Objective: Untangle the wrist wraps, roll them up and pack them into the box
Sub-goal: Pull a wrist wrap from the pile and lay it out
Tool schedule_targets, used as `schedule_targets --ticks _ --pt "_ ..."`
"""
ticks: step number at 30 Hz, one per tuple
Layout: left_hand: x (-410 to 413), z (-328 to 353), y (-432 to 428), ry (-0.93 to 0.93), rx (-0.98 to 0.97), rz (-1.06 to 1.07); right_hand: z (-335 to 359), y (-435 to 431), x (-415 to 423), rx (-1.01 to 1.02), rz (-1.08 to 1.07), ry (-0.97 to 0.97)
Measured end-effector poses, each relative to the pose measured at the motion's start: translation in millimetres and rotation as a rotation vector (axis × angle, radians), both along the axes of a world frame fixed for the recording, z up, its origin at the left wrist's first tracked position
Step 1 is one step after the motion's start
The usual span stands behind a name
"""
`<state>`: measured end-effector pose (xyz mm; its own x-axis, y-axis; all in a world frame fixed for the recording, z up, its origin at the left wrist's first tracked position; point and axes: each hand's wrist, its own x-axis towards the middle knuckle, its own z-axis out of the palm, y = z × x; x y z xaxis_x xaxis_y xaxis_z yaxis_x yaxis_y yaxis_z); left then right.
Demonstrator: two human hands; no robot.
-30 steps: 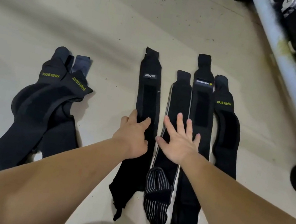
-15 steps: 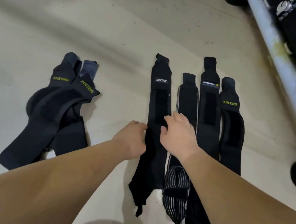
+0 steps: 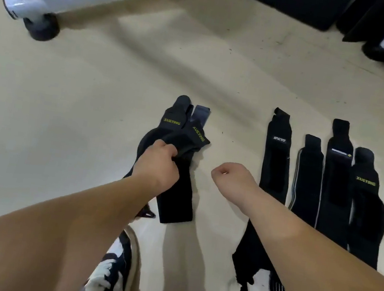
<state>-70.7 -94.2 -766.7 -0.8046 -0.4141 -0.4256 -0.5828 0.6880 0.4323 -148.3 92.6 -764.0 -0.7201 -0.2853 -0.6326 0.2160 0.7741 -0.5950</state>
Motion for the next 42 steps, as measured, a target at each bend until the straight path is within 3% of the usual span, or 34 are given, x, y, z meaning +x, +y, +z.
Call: schedule_targets --ticks 2,4,6,8,14,19,25,27,29,32,36,42 --pt "5.8 -4.4 -21.8 -0.042 -0.018 0.106 -1.8 -20.5 6.8 -0.034 -0.053 -0.045" --pt "10.8 -11.9 -32.5 -0.12 0.125 0.183 -5.9 -38.2 12.8 -0.064 -0.093 -0.098" --pt "11.5 -19.5 -34.1 -0.1 0.299 0.266 -13.1 -50.7 14.8 -0.103 -0.128 -0.132" --pt "4.7 -22.7 -37.0 -0.024 0.319 0.328 -17.9 -58.6 13.1 -0.139 -0.15 -0.162" --pt "-14.8 -25.8 -51.9 -0.088 0.205 0.255 -23.3 -64.8 -1.8 -0.194 -0.24 -0.278" --pt "-11.9 -37.5 -29.5 -0.047 0.462 0.295 -36.1 -60.9 -10.7 -0.184 -0.48 -0.262" --pt "-20.9 -7.9 -6.1 -0.252 0.761 0.145 -38.8 -44.4 -16.7 -0.217 -0.682 -0.31" --pt "-30.7 -4.8 -10.1 -0.13 0.665 0.275 -37.9 -40.4 -17.8 -0.224 -0.648 -0.286" --pt "-40.7 -12.0 -23.7 0.065 0.414 0.414 -36.5 -37.2 -19.4 -0.255 -0.621 -0.225" --pt "-41.8 -23.9 -45.3 0.019 0.171 0.428 -35.0 -36.2 -21.9 -0.306 -0.615 -0.235" --pt "-30.2 -29.9 -51.4 -0.039 0.36 0.503 -34.9 -35.0 -25.7 -0.373 -0.607 -0.319" --pt "-27.6 -29.0 -55.4 0.003 0.442 0.706 -23.3 -30.7 -24.5 -0.434 -0.661 -0.453"
